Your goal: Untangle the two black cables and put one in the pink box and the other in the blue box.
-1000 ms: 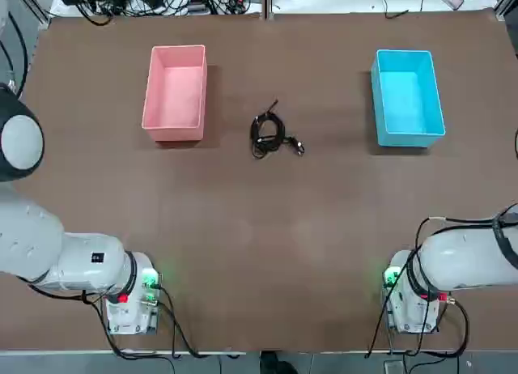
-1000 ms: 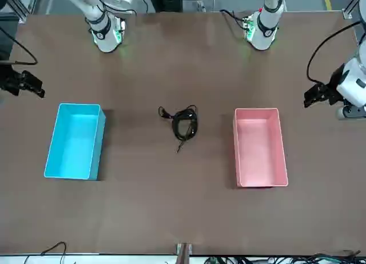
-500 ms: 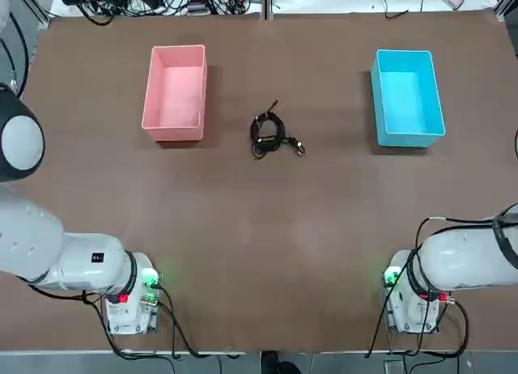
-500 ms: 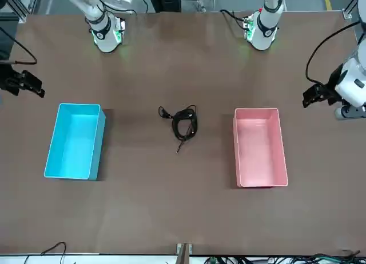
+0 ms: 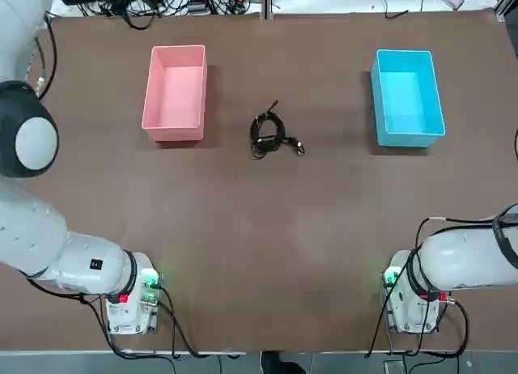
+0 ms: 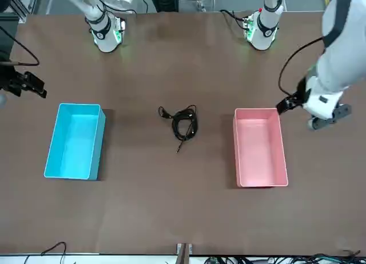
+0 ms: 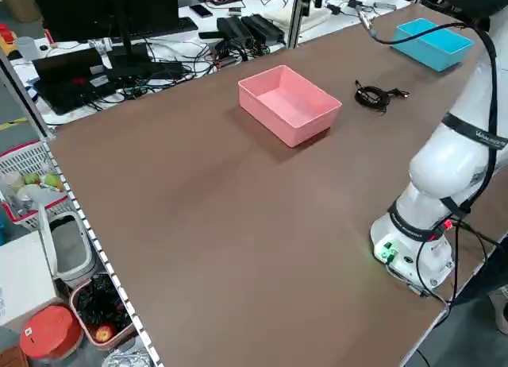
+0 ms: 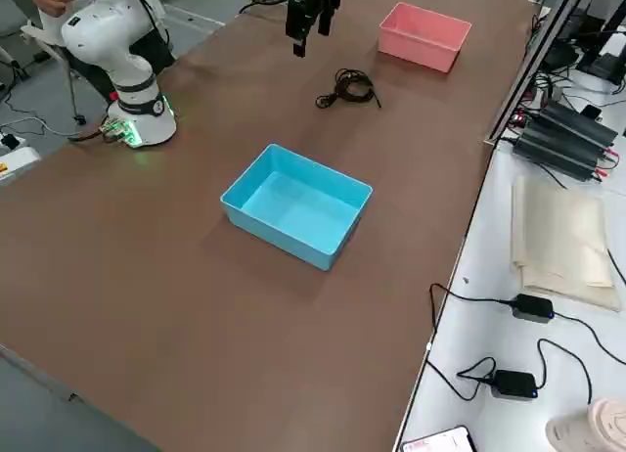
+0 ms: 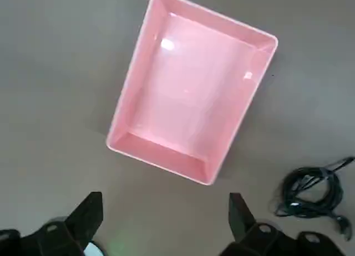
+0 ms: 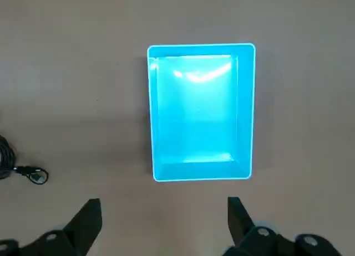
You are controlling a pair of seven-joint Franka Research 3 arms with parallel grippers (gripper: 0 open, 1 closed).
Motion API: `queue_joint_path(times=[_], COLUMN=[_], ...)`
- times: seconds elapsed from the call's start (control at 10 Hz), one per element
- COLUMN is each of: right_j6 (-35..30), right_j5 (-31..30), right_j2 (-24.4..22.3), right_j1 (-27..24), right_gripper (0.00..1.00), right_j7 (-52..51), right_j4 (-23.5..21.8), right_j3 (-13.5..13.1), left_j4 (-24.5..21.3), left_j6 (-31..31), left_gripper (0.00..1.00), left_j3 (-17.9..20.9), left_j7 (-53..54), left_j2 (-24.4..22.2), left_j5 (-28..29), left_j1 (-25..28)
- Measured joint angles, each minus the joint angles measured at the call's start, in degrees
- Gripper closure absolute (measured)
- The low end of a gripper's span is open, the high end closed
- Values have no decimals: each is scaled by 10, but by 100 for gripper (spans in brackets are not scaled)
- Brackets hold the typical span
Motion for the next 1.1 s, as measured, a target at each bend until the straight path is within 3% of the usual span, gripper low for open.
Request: queue_joint_path(times=[0.2,0.7,0.9,1.1], right_j6=[46,182,208,273], right_j5=[3,8,22,24], right_j2=[0,2,2,3], right_j1=[32,149,162,176], right_gripper=[0,0,0,0], right_j7=[69,305,343,375], right_j4=[-27,-135,-152,-199], right_j3=[2,7,7,7], left_j4=[-1,-7,-7,-6], left_j6=[20,138,187,251], left_gripper=[0,2,0,1], left_j3=[-1,-6,-6,-6], left_j7=[-162,-540,-653,-768], left_j2=[27,132,173,226], left_j5=[0,-10,-10,-10], left_j1=[-48,-162,-214,-255])
